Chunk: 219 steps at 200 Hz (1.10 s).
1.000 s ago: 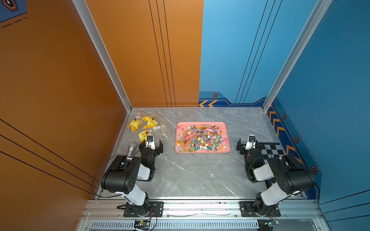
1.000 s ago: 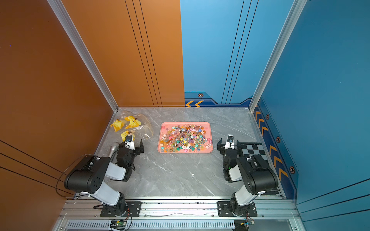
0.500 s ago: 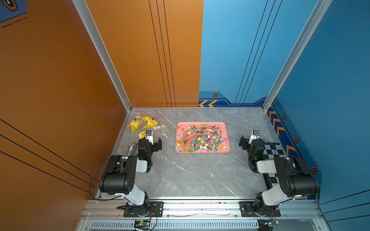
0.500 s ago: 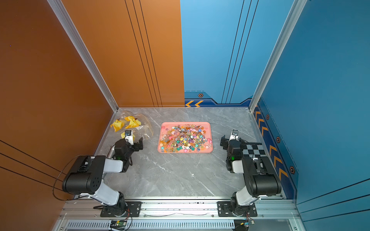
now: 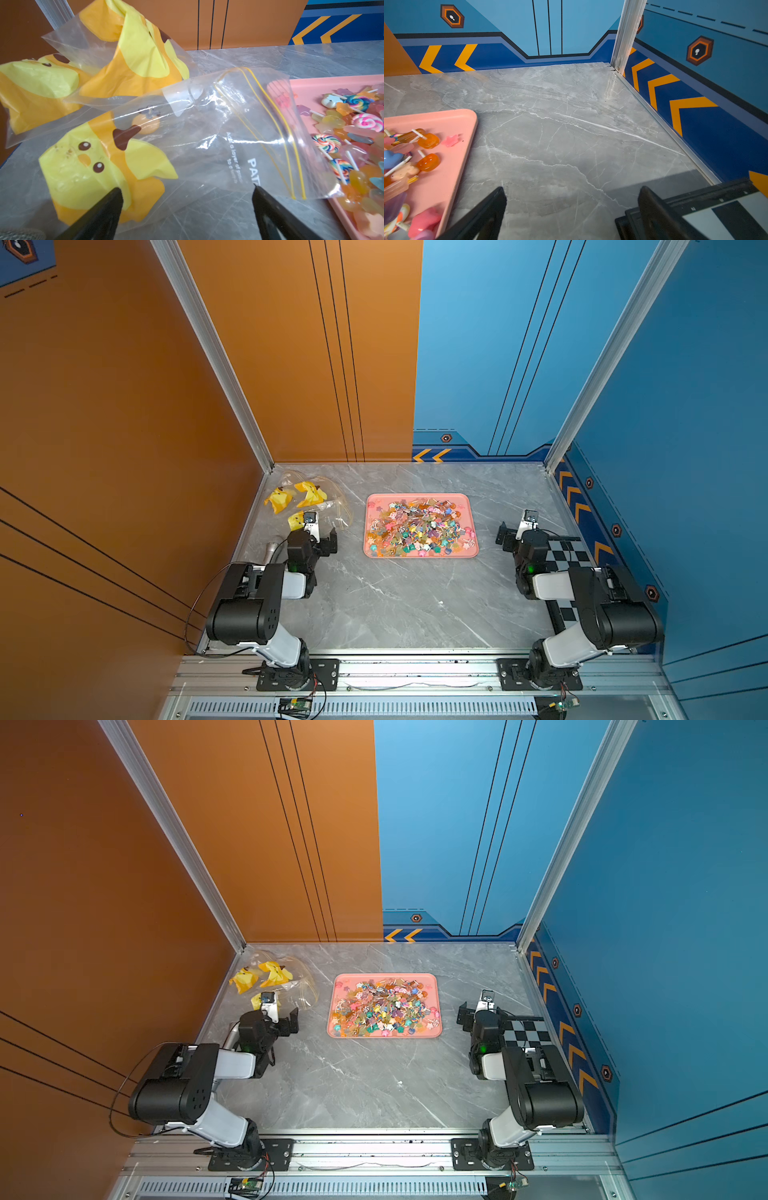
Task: Pour candies out of the ziploc bag
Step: Reset both arms
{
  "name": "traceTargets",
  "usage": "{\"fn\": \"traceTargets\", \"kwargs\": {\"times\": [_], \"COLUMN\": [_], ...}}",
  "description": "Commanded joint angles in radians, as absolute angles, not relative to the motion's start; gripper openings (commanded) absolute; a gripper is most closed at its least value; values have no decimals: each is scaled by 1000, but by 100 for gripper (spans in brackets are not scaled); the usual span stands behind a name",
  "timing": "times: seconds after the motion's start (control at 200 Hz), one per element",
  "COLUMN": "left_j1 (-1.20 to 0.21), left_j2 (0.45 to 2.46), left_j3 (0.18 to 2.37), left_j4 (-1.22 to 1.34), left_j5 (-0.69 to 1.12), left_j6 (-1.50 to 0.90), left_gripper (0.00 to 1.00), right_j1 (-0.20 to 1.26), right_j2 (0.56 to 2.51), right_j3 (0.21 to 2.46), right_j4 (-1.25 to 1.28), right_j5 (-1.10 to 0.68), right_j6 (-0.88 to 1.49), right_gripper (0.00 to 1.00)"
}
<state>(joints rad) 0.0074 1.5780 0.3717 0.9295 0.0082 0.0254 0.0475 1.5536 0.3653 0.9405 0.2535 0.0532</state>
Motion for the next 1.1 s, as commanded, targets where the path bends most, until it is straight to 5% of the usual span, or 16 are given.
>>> {"fn": "traceTargets", "kwargs": {"times": [0.0,1.091], "left_j1": [2,11], "left_j2": [1562,1565], "left_j3": [380,381], "left_j4": [920,920], "left_j5": [-1,14], "left_j6": [17,13], "left_gripper": [98,98], "right_j1": [54,52], "right_j2": [1543,1544], "right_j3": [364,365], "right_j4": [920,921], "right_j5": [242,239], "right_j6": [67,67], "right_gripper": [100,100]}}
